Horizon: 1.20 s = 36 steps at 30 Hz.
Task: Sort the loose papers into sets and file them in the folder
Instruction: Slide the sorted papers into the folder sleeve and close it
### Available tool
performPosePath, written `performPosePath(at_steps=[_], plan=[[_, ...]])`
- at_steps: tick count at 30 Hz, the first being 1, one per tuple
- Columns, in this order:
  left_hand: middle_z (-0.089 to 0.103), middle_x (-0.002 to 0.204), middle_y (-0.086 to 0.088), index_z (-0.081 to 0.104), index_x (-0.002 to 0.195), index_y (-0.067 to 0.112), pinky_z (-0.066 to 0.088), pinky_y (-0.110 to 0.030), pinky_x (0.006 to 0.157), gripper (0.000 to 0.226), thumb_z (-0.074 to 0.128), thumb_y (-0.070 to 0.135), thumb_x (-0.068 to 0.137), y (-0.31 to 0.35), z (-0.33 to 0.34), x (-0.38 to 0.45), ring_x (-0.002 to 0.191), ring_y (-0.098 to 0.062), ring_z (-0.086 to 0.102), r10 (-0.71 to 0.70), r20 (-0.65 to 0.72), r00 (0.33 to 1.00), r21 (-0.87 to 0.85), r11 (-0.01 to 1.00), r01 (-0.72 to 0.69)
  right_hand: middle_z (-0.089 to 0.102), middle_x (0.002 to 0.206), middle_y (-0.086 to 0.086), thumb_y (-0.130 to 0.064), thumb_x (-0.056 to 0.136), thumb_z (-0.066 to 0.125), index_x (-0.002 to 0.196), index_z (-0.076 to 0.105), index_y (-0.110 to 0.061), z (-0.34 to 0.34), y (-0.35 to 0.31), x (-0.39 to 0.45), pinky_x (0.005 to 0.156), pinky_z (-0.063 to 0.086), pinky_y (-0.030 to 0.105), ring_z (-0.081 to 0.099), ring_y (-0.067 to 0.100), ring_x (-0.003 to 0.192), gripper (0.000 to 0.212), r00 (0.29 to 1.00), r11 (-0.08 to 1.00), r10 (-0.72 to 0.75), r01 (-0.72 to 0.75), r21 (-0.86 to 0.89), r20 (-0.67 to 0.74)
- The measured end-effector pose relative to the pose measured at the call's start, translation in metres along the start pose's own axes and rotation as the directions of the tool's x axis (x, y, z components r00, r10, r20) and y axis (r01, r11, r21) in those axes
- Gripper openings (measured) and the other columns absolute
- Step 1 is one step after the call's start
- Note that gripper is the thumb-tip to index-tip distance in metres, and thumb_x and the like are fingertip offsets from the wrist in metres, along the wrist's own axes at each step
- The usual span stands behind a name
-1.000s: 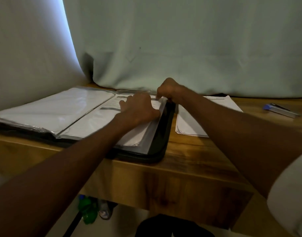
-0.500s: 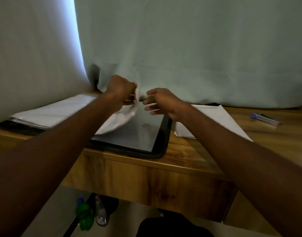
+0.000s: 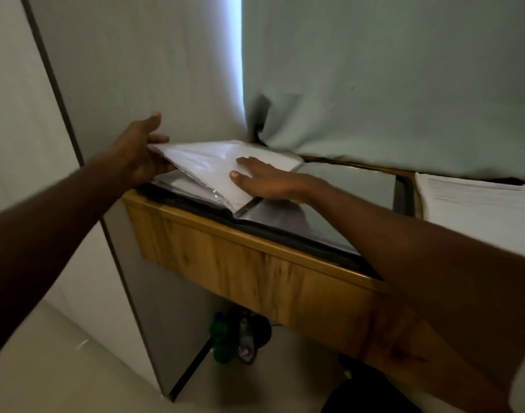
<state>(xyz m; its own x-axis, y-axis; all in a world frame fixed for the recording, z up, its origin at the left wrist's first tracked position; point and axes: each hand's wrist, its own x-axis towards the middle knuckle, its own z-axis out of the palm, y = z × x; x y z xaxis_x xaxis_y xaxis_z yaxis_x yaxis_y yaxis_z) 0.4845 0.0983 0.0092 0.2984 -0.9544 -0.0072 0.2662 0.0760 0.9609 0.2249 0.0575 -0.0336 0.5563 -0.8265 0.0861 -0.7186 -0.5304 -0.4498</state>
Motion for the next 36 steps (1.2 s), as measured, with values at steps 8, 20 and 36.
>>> performPosePath(at_steps=[8,20,36], plan=[[0.061,0.141,-0.007,0.063,0.135,0.017,0.039,-0.029,0.099,0.045,0.069,0.037,0.095,-0.015,0.018,0.002,0.127,-0.024,0.056,0.479,0.268,0.836,0.851,0.289,-0.439,0.016,0.170,0.000,-0.055,0.107,0.032,0.160,0.026,-0.028,-0.001,0.011,0.026,0.126,0.010,0.047,0.013,0.021,0.156,0.060,0.997,0.992,0.048,-0.054,-0.113,-0.054],[0.016,0.170,0.007,0.023,0.159,0.046,0.010,-0.059,0.123,0.096,0.011,0.097,0.079,-0.080,0.061,-0.010,0.156,-0.030,0.014,-0.016,0.392,0.920,0.919,-0.046,-0.392,0.025,0.167,0.002,-0.054,0.105,0.038,0.158,0.032,-0.023,-0.001,0.026,0.004,0.122,0.018,0.035,0.020,0.021,0.154,0.062,0.996,0.995,0.080,-0.081,-0.053,-0.029],[0.072,0.100,-0.010,0.072,0.102,0.011,0.048,-0.033,0.076,0.043,0.054,0.050,0.100,-0.095,0.261,-0.052,0.093,-0.028,0.064,0.261,0.624,0.737,0.729,0.146,-0.669,0.068,0.123,0.008,-0.020,0.084,0.065,0.118,0.071,-0.015,-0.129,0.157,-0.162,0.095,0.050,0.032,0.062,0.027,0.113,0.035,0.757,0.881,0.397,-0.473,-0.016,-0.519]])
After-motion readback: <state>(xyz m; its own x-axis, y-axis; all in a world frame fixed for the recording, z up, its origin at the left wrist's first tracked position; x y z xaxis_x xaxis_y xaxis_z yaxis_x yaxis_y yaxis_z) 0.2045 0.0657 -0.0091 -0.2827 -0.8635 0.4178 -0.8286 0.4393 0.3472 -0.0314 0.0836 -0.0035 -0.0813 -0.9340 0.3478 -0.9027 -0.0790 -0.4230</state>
